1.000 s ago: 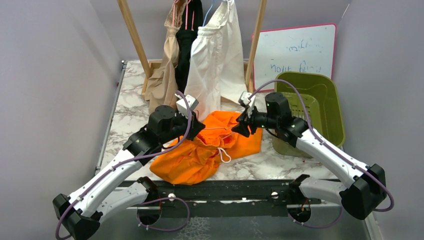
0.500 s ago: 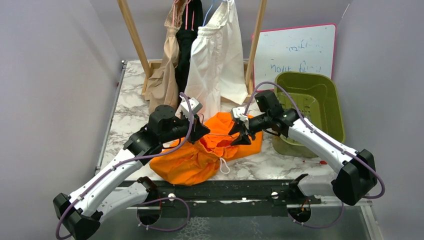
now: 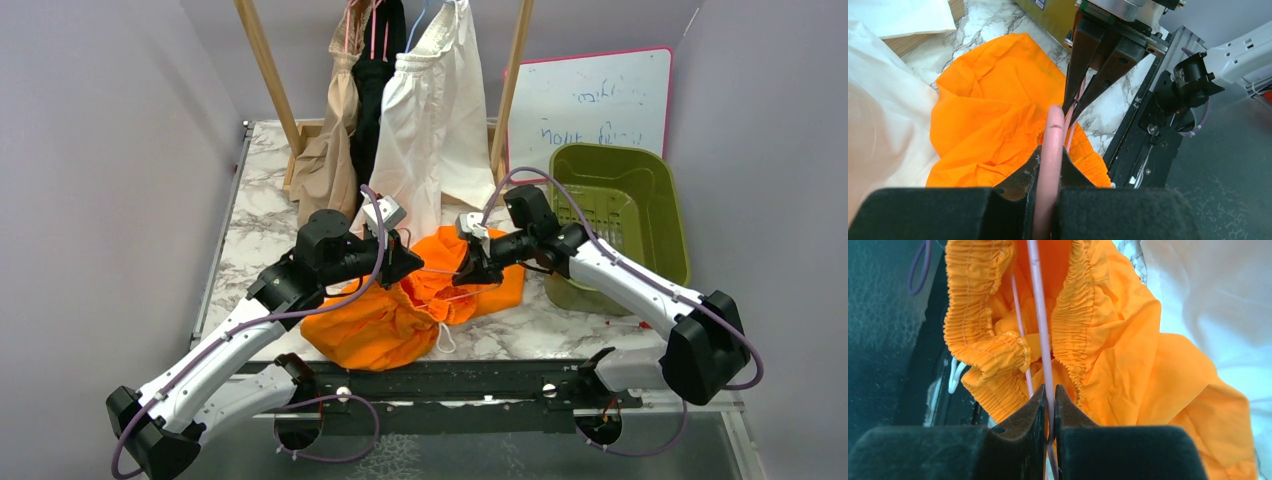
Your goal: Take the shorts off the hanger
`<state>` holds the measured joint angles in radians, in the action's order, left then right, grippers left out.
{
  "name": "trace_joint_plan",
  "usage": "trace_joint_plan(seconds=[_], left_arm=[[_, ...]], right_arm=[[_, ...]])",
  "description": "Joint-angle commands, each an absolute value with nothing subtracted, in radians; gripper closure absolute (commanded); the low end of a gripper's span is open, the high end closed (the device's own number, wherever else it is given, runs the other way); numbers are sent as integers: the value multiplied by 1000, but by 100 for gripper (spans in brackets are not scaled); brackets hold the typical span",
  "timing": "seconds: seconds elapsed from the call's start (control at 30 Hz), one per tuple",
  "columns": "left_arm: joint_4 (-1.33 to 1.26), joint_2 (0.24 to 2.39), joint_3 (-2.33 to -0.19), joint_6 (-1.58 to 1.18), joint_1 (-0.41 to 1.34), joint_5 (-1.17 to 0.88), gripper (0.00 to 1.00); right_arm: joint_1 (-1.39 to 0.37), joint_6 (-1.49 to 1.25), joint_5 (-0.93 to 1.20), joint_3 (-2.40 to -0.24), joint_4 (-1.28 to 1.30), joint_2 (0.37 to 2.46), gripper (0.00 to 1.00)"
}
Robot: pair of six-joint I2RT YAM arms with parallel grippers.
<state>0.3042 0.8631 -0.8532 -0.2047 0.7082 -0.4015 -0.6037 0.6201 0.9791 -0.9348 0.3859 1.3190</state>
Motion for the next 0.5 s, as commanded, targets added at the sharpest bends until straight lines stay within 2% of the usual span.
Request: trace_joint_plan(seconds=[0.0, 0.07, 0.1, 0.17, 0.23, 0.27, 0.3, 0.37, 0.47], left_arm=[[245, 839, -864, -218, 707, -385, 100], [254, 837, -859, -227, 707, -323, 100], [263, 837, -856, -232, 707, -285, 97], [279, 836, -846, -237, 707, -216, 63], [282, 834, -821, -247, 707, -157, 45], [269, 833, -798, -249, 707, -142, 29], [252, 833, -770, -253, 707, -132, 19], [244, 842, -741, -275, 707, -110, 8], [247, 837, -706, -307, 707, -66, 1]], right_arm=[[-612, 515, 902, -913, 293, 1296, 98], [-612, 425, 837, -872, 219, 1255, 99], [-612, 385, 814, -849, 182, 1235, 99], [-612, 288, 749, -815, 133, 1203, 99], [-611, 214, 670, -795, 120, 1191, 99], [-611, 193, 642, -790, 132, 1190, 99], [-611, 178, 615, -784, 142, 1190, 98], [-611, 140, 578, -769, 147, 1184, 99], [-611, 97, 551, -729, 120, 1154, 99]])
